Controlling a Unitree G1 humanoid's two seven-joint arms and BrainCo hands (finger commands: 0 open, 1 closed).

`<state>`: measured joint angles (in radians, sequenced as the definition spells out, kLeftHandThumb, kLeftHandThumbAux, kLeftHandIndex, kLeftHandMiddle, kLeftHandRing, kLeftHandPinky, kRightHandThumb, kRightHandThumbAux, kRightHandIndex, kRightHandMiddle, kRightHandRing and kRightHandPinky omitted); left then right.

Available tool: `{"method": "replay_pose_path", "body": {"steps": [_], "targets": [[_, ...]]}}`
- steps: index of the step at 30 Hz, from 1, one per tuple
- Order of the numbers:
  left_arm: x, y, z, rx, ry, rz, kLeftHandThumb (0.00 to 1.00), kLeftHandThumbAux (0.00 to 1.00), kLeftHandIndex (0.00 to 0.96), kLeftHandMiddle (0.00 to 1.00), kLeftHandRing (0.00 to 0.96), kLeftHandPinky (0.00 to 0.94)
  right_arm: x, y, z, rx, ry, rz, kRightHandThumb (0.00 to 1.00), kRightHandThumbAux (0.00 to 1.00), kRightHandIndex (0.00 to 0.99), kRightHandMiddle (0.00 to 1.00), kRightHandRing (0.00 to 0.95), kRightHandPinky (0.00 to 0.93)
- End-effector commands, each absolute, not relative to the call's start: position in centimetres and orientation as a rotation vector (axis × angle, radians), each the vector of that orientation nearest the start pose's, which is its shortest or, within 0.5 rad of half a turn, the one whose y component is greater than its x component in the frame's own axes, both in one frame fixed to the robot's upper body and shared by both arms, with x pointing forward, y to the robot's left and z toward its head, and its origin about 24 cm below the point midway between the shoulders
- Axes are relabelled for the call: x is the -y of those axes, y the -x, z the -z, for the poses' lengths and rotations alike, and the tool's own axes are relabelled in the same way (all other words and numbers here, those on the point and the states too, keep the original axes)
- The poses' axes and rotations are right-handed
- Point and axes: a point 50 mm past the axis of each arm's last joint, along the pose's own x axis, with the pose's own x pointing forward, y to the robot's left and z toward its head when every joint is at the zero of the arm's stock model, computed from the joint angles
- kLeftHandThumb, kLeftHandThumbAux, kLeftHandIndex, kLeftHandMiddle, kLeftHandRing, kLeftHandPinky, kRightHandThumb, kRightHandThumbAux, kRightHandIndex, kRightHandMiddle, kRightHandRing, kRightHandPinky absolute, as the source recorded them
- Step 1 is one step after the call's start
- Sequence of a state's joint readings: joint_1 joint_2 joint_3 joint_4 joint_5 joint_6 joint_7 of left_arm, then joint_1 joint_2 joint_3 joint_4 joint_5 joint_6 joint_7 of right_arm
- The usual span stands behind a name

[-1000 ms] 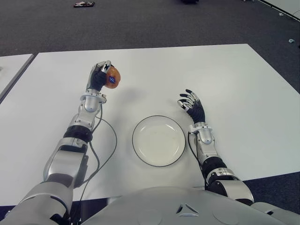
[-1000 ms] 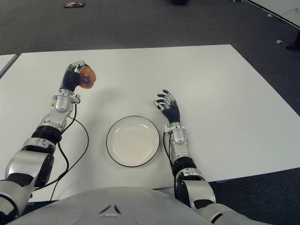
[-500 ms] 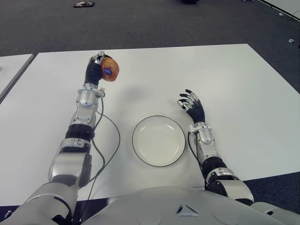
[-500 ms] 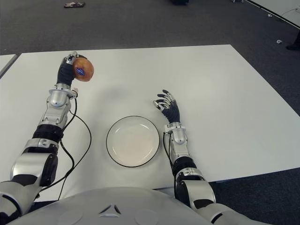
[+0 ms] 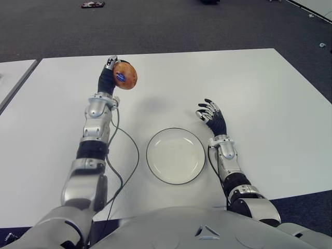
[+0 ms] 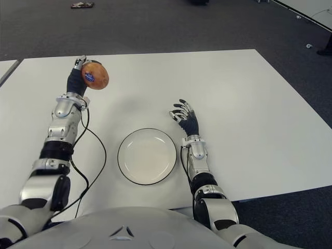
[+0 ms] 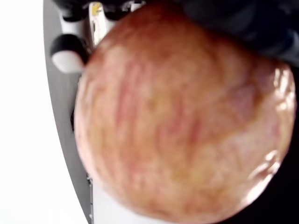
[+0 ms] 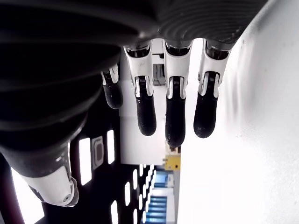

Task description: Put the apples into the plate.

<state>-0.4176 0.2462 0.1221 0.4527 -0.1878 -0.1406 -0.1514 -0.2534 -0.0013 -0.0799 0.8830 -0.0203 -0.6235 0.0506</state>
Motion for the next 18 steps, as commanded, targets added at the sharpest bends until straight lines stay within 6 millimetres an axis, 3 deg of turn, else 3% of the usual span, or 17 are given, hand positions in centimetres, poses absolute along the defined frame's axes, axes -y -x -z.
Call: {"method": "replay_pose_path", "body": {"steps": [1, 12, 18], "targets": [[-18.6, -32.3, -9.1, 0.157, 0.024, 0.119, 0.529, 0.736, 0.783, 0.888, 0.907, 0.91, 14.7, -25.3, 5.2, -0.128, -0.009, -0.042, 0.24, 0.68, 0.143, 0.295, 0.344, 0.388], [-14.9, -29.8, -11.8, 0.173, 0.119, 0.322, 0.555, 0.738, 0.783, 0.889, 0.91, 0.917, 14.7, -25.4, 5.3, -0.136, -0.001, -0.043, 0.244, 0.68, 0.142, 0.298, 0.345, 0.39], [-12.8, -28.3, -12.2, 0.142, 0.164, 0.442, 0.573, 0.745, 0.792, 0.891, 0.913, 0.923, 14.7, -25.4, 5.4, -0.14, -0.002, -0.042, 0.247, 0.684, 0.141, 0.298, 0.345, 0.389]]}}
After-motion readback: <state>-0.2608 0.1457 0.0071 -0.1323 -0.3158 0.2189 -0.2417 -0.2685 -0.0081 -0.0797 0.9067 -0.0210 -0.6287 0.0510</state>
